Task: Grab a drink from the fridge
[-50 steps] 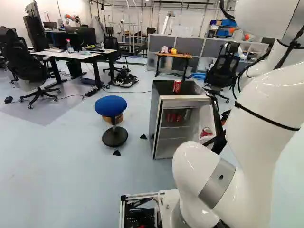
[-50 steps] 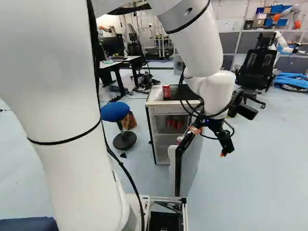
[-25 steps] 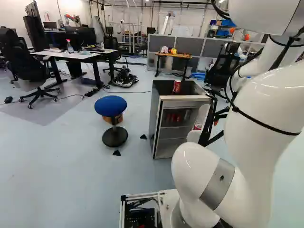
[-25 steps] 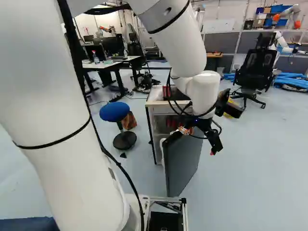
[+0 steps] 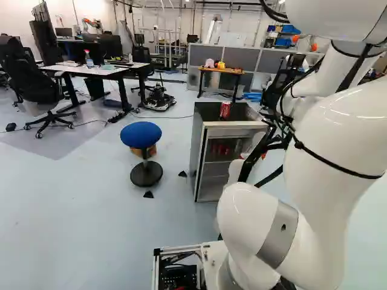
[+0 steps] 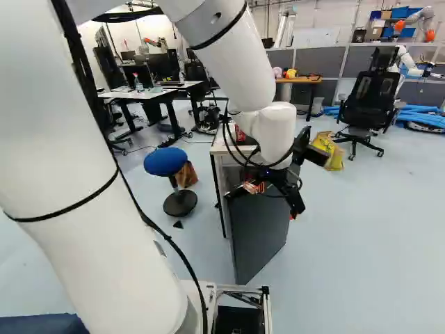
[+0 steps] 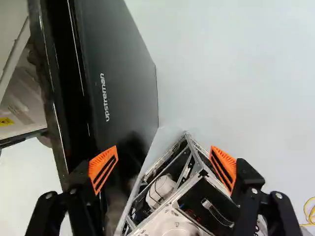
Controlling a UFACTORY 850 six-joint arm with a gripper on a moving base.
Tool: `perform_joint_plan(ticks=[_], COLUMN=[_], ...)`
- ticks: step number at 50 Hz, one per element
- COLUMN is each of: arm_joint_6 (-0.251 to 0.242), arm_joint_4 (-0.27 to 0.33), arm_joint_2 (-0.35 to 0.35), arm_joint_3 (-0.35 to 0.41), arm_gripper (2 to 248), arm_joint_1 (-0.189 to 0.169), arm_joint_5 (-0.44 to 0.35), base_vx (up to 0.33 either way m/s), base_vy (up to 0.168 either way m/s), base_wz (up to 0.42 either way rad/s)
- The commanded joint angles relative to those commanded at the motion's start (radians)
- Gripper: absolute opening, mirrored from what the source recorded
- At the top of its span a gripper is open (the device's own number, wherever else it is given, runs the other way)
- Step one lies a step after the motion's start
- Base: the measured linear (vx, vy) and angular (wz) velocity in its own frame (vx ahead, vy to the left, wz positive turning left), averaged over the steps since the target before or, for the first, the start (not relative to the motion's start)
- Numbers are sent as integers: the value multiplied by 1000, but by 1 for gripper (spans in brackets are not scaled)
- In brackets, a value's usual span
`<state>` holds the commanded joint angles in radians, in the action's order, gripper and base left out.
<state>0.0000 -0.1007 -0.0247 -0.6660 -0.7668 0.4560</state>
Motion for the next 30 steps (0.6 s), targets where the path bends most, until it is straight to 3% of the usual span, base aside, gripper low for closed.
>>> perform_joint_plan(ticks=[30], arm_joint_6=[0], arm_joint_4=[0], arm_joint_2=[20], arm_joint_3=[21], arm_gripper=[247], arm_joint_1=[143], arm_joint_5=[0], base_vx=[0], base_vy=[0], base_wz=[0])
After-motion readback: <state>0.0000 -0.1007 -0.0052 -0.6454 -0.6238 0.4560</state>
